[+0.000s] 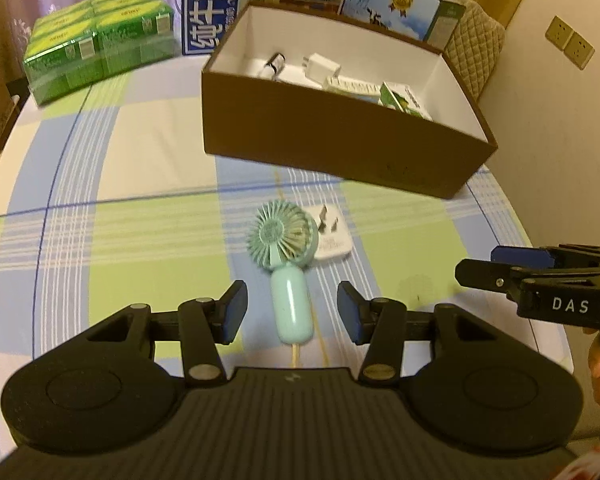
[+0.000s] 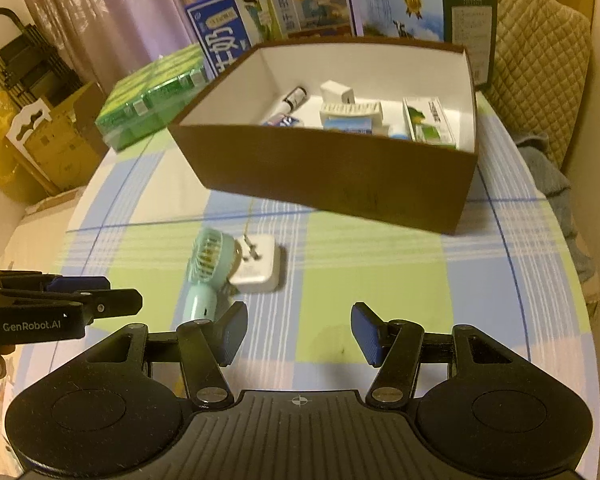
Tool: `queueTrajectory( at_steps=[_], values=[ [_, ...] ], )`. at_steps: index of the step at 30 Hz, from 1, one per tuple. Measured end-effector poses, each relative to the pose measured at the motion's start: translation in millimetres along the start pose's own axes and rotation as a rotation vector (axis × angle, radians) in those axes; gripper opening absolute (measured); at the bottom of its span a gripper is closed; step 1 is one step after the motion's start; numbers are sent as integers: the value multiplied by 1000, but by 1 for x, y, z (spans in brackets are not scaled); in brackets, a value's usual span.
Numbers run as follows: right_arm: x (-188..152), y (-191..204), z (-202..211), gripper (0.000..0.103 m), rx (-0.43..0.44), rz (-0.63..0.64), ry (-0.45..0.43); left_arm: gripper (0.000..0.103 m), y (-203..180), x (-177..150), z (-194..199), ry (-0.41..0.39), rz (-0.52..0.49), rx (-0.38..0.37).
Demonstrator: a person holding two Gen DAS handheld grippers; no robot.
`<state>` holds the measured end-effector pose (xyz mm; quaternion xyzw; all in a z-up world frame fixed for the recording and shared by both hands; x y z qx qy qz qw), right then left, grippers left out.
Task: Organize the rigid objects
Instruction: 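Move both tools back from the box toward the fan and plug adapter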
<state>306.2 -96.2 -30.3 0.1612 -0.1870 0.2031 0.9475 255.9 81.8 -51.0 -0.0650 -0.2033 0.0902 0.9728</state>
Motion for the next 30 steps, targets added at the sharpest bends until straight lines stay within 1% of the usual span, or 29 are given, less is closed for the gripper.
queueTrajectory(
  at_steps=[6, 14, 30],
  values=[
    [-7, -2, -4, 55, -4, -9, 19, 45, -4, -10, -8, 26, -6, -4],
    [-12, -8, -12, 55, -11, -24, 47, 45, -3, -16, -20, 54, 2, 7],
    [-4, -22, -27, 55, -21, -47, 79, 45, -2, -6, -42, 89, 13, 22]
  ],
)
Point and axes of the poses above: each gripper's, at about its wrist camera, not at the fingertips, and z roughly against the way its jaws point, y to its left, x to its top, the point moved 1 cm from there along -z, roughly the way its jaws point, and after that the axes turned 8 degrees about y, right-handed, at the moved point
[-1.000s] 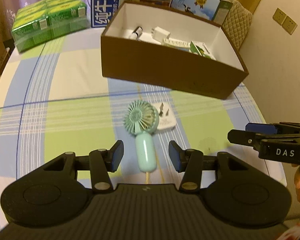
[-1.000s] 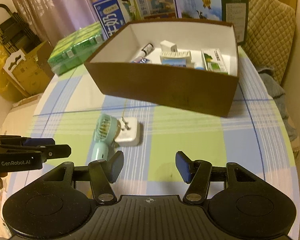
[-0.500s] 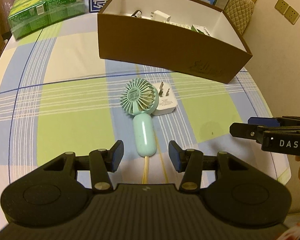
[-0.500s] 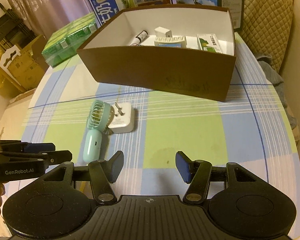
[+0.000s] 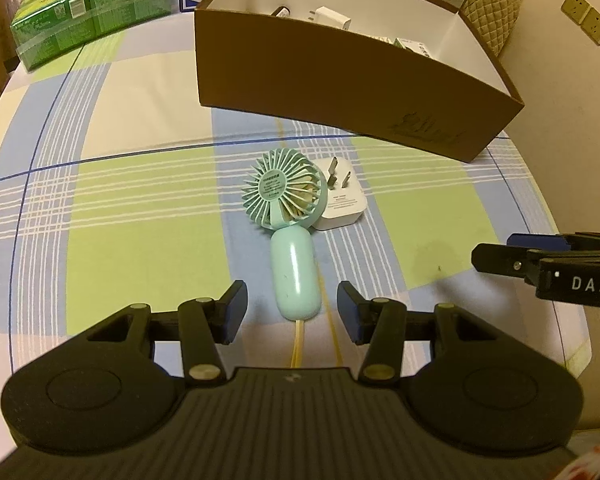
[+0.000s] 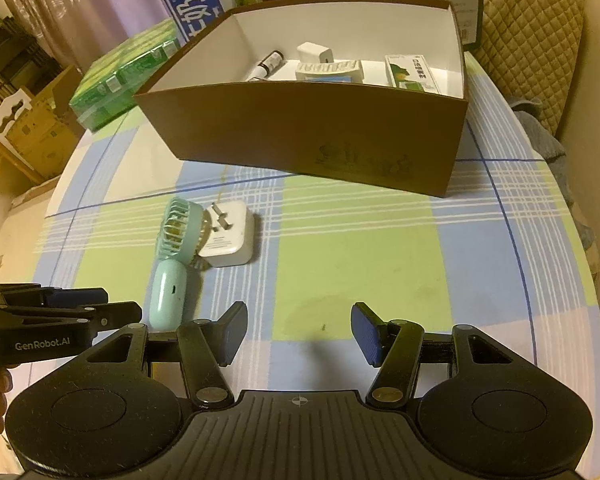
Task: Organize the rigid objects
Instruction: 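Move both tools back from the box toward the fan and plug adapter, then close the left tool on the mint-green fan handle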
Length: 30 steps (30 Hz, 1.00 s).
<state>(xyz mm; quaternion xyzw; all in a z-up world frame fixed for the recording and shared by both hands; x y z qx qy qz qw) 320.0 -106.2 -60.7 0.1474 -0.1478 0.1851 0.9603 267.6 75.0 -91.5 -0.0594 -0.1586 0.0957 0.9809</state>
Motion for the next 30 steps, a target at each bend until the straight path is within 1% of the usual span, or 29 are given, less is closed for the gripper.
queueTrajectory(
  at_steps=[12, 23, 30],
  values=[
    [9, -19, -12, 55, -16, -47, 29, 46, 2, 15, -34, 30, -3, 13],
    [12, -26, -22, 55, -19, -68, 51, 46, 0, 32, -57, 31, -14, 26],
    [14, -24, -29, 55, -19, -61, 64, 42, 0, 37, -67, 37, -21, 40]
  ],
)
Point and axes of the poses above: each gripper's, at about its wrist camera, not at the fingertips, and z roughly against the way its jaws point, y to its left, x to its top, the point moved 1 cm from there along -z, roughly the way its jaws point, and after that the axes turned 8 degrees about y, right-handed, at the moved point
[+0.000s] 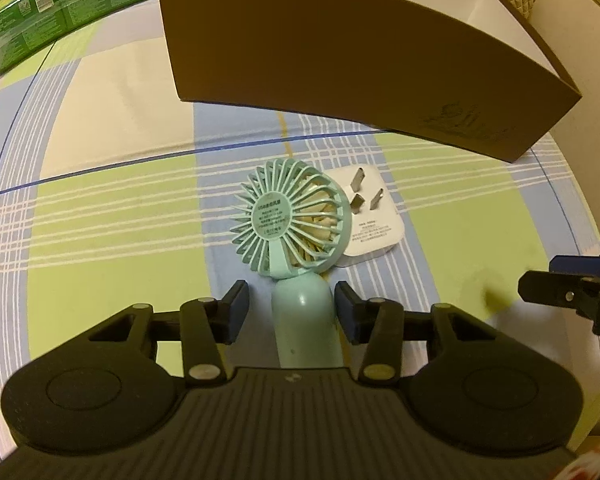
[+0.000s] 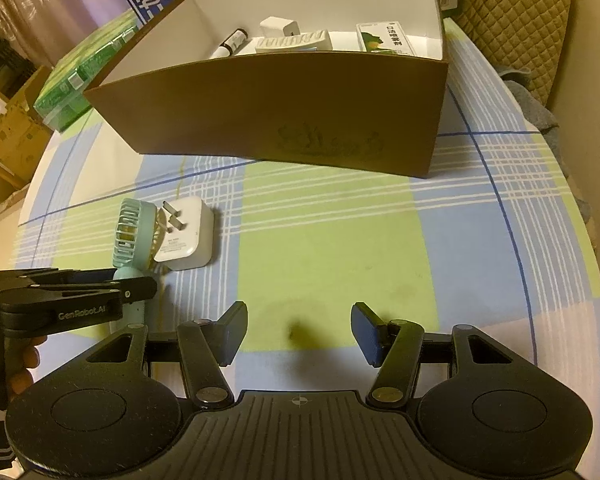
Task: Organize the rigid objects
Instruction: 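Close the left tool on the mint-green fan handle, then grasp the white plug adapter with the right tool while the left holds the fan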
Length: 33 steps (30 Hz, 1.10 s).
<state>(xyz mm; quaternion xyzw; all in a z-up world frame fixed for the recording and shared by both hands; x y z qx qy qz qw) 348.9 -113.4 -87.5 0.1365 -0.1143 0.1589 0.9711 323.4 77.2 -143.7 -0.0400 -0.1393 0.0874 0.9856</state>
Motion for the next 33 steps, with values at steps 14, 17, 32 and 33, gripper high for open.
queueTrajectory(
  at_steps=[14, 17, 32, 33],
  values=[
    [15, 30, -16, 55, 28, 105, -4, 30, 20, 0, 3, -53, 5, 118],
    [20, 41, -23, 55, 38, 135, -3, 30, 32, 0, 5, -56, 27, 140],
    [48, 96, -75, 55, 40, 255, 15, 32, 51, 3, 2, -27, 98, 82],
    [49, 98, -78, 55, 37, 252, 18, 32, 51, 2, 3, -27, 97, 80]
  ],
)
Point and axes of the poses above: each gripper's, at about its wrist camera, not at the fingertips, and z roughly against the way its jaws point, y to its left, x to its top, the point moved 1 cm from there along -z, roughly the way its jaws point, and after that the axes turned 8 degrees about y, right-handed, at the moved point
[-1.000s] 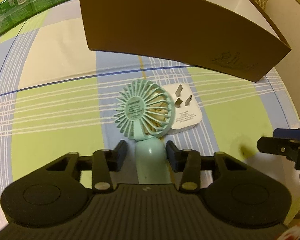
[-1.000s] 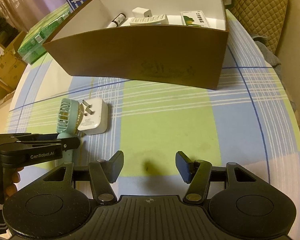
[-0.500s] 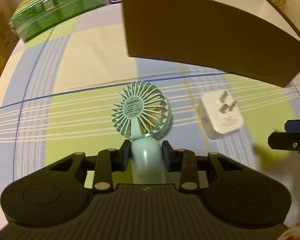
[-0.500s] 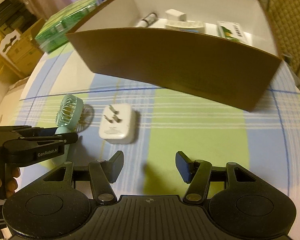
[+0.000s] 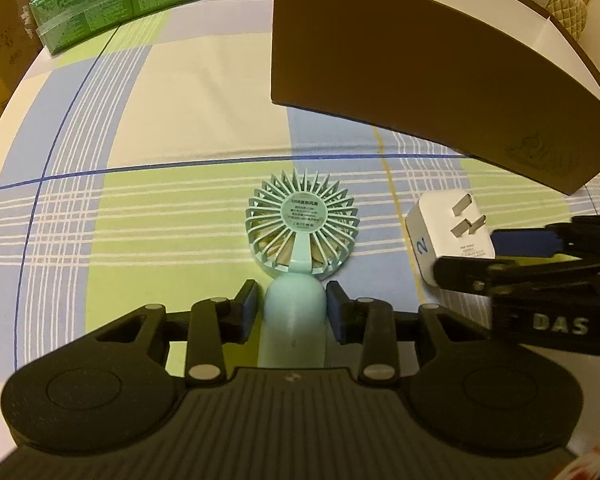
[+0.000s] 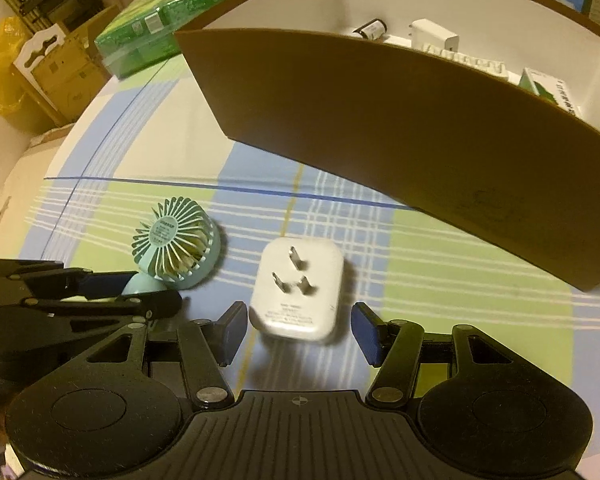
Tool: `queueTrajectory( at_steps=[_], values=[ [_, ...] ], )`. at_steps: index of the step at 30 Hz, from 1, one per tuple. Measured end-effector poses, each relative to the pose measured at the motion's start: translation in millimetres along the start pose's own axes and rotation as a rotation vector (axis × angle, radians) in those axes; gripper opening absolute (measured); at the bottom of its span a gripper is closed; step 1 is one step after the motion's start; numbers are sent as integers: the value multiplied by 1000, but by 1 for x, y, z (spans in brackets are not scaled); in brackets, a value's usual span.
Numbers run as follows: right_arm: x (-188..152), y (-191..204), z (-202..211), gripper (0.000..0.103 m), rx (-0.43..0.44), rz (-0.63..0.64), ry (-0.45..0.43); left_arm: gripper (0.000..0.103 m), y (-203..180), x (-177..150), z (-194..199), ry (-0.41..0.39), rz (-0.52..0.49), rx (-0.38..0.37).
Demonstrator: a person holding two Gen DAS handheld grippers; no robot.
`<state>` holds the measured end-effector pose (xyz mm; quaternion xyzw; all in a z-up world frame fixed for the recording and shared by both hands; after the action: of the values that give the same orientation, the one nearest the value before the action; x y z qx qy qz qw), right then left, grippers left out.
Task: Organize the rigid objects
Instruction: 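Grasp the white plug adapter with the right tool while the left holds the fan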
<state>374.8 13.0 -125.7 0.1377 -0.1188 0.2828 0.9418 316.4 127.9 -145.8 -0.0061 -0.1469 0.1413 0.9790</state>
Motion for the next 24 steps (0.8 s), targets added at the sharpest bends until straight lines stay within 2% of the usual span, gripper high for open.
queueTrajectory(
  at_steps=[7, 9, 11, 18, 24],
  values=[
    [2, 5, -12, 54, -31, 26, -8, 32, 1, 2, -2, -1, -5, 1],
    [0, 5, -11, 49, -34, 43, -6, 31, 1, 2, -2, -1, -6, 0],
    [-4, 5, -10, 49, -32, 69, -9, 29, 0, 1, -3, -2, -11, 1],
    [-29, -9, 2, 49, -23, 107, -12, 28, -6, -8, -1, -2, -38, -5],
    [-55, -26, 17, 49, -14, 104, -2, 28, -16, -30, 7, 0, -93, -57]
  ],
)
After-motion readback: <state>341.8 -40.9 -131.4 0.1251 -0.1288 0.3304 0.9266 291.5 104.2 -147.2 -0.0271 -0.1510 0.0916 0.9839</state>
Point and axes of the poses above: each gripper's, at about its wrist camera, not at the fingertips, and z roughly against the way its jaws point, y to its left, x to its top, the point moved 1 cm from there along -z, roughly the way its jaws point, and after that the axes turned 8 degrees about y, right-handed, at the moved point
